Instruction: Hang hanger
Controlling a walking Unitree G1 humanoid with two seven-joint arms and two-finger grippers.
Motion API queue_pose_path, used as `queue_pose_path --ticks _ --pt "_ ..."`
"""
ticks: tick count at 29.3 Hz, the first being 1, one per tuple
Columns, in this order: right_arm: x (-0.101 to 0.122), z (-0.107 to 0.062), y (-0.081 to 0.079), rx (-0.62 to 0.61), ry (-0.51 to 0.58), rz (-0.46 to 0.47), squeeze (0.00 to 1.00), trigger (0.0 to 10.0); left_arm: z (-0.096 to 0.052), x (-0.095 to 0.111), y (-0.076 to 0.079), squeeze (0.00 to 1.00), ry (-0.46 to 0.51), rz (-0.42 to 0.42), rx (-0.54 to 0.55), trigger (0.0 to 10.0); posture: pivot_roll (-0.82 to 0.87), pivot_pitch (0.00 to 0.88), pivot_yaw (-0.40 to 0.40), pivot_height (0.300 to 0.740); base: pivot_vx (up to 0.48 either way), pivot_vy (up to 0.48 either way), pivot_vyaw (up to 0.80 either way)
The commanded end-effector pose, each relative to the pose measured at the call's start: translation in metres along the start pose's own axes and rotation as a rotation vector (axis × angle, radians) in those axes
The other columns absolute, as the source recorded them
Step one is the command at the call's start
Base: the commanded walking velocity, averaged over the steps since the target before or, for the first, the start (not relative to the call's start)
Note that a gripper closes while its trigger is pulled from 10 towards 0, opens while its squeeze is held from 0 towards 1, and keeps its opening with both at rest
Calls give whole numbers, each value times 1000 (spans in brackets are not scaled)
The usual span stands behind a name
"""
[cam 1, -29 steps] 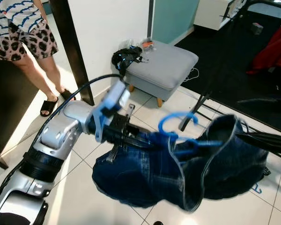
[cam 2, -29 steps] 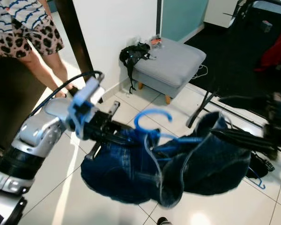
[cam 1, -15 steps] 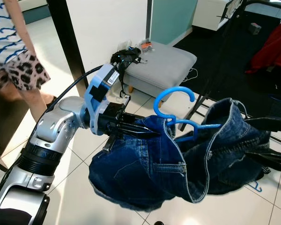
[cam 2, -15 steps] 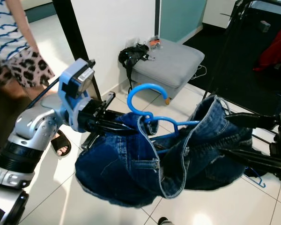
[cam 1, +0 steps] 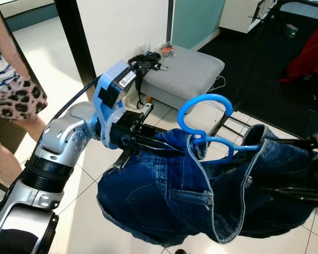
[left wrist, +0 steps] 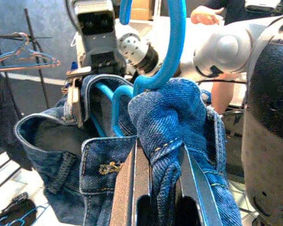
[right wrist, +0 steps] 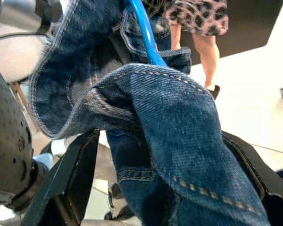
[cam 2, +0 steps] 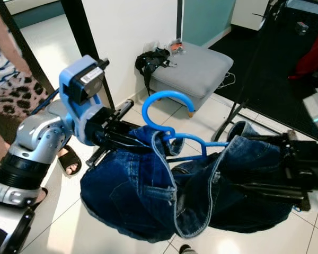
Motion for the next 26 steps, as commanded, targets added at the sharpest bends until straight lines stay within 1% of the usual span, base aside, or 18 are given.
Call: queue_pose_path --ticks 1,4,5,8,9,10,11,13,14,15,16,18,19,20,22,23,24,26 --pt "-3 11 -5 64 -26 -4 0 10000 10 15 4 0 63 69 -65 10000 -79 194 23 740 0 0 0" --pt "-3 11 -5 64 -26 -4 0 10000 10 15 4 0 63 69 -65 10000 -79 194 23 740 0 0 0" --pt "-7 13 -6 80 -35 7 0 10000 11 16 3 0 66 73 -61 10000 -75 199 19 740 0 0 0" --pt "-9 12 -5 75 -37 12 0 10000 10 17 2 0 66 75 -55 10000 -73 192 19 740 0 0 0" --pt "-6 7 6 -12 -3 -5 0 10000 7 12 -1 0 48 72 -22 10000 -71 185 21 740 0 0 0" --pt "-6 7 6 -12 -3 -5 0 10000 7 12 -1 0 48 72 -22 10000 -71 185 21 740 0 0 0" --pt "-3 0 16 -92 36 -22 0 10000 5 7 -3 0 32 69 9 10000 -71 175 24 740 0 0 0" --pt "-3 0 16 -92 36 -22 0 10000 5 7 -3 0 32 69 9 10000 -71 175 24 740 0 0 0" --pt "1 -7 25 -183 85 -36 0 10000 4 -1 -5 0 14 59 38 10000 -72 172 25 740 0 0 0" --pt "1 -7 25 -183 85 -36 0 10000 4 -1 -5 0 14 59 38 10000 -72 172 25 740 0 0 0" --pt "5 -16 32 -269 139 -43 0 10000 3 -9 -6 0 6 39 58 10000 -72 168 26 740 0 0 0" --pt "5 -16 32 -269 139 -43 0 10000 3 -9 -6 0 6 39 58 10000 -72 168 26 740 0 0 0" --pt "5 -23 36 -343 191 -41 0 10000 2 -18 -5 0 5 12 73 10000 -72 172 28 740 0 0 0" --pt "1 -34 41 -462 232 -29 0 10000 1 -29 -2 0 0 -21 88 10000 -74 173 32 740 0 0 0" --pt "-9 -47 46 -616 269 -2 0 10000 0 -43 1 0 -13 -56 106 10000 -70 173 35 740 0 0 0" --pt "-9 -47 46 -616 269 -2 0 10000 0 -43 1 0 -13 -56 106 10000 -70 173 35 740 0 0 0" --pt "-13 -50 48 -665 280 11 0 10000 -1 -47 2 0 -19 -63 115 10000 -70 173 35 740 0 0 0" --pt "-16 -52 48 -687 285 20 0 10000 -2 -50 2 0 -22 -67 123 10000 -70 174 38 740 0 0 0"
Point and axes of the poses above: a point about 5 cm out from each wrist's last joint towards the gripper, its own z axis pointing out of the wrist towards the gripper, its own x axis along the axis of the wrist's last joint, y = z × x, the point moved 1 cm from there along z, pointing out of the wrist towards the gripper, and after that the axes turned 13 degrees about -z, right-handed, at the moved point
